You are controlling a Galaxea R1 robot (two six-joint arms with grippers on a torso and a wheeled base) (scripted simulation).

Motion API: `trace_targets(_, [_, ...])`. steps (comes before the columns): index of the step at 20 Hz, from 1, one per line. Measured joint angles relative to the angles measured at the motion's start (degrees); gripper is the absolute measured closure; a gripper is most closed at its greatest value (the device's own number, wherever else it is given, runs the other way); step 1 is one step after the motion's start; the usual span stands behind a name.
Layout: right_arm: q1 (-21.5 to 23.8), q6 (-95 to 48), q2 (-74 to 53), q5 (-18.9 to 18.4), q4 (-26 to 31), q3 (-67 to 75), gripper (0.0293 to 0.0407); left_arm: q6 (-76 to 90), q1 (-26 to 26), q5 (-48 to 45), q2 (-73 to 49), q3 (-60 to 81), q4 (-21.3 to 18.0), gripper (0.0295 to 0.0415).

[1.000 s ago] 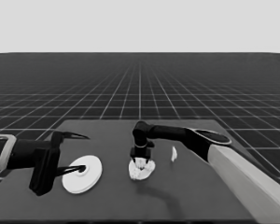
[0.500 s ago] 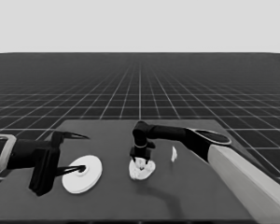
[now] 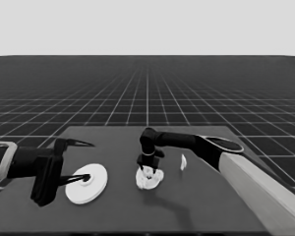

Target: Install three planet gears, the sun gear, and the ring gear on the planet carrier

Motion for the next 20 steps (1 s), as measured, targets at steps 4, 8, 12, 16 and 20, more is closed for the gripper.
trace_targets(4, [0.0, 2.4, 0.0, 0.0, 0.0, 0.0, 0.0390, 0.0, 0.0, 0.0, 0.0, 0.0, 0.0, 0.0326])
trace_targets(8, [0.0, 4.8, 0.0, 0.0, 0.0, 0.0, 0.0391, 0.0, 0.0, 0.0, 0.0, 0.0, 0.0, 0.0326])
trace_targets(12, [0.0, 7.2, 0.0, 0.0, 0.0, 0.0, 0.0390, 0.0, 0.0, 0.0, 0.0, 0.0, 0.0, 0.0326])
trace_targets(16, [0.0, 9.6, 0.0, 0.0, 0.0, 0.0, 0.0391, 0.0, 0.0, 0.0, 0.0, 0.0, 0.0, 0.0326])
trace_targets(20, [0.0, 12.0, 0.0, 0.0, 0.0, 0.0, 0.0390, 0.0, 0.0, 0.0, 0.0, 0.0, 0.0, 0.0326])
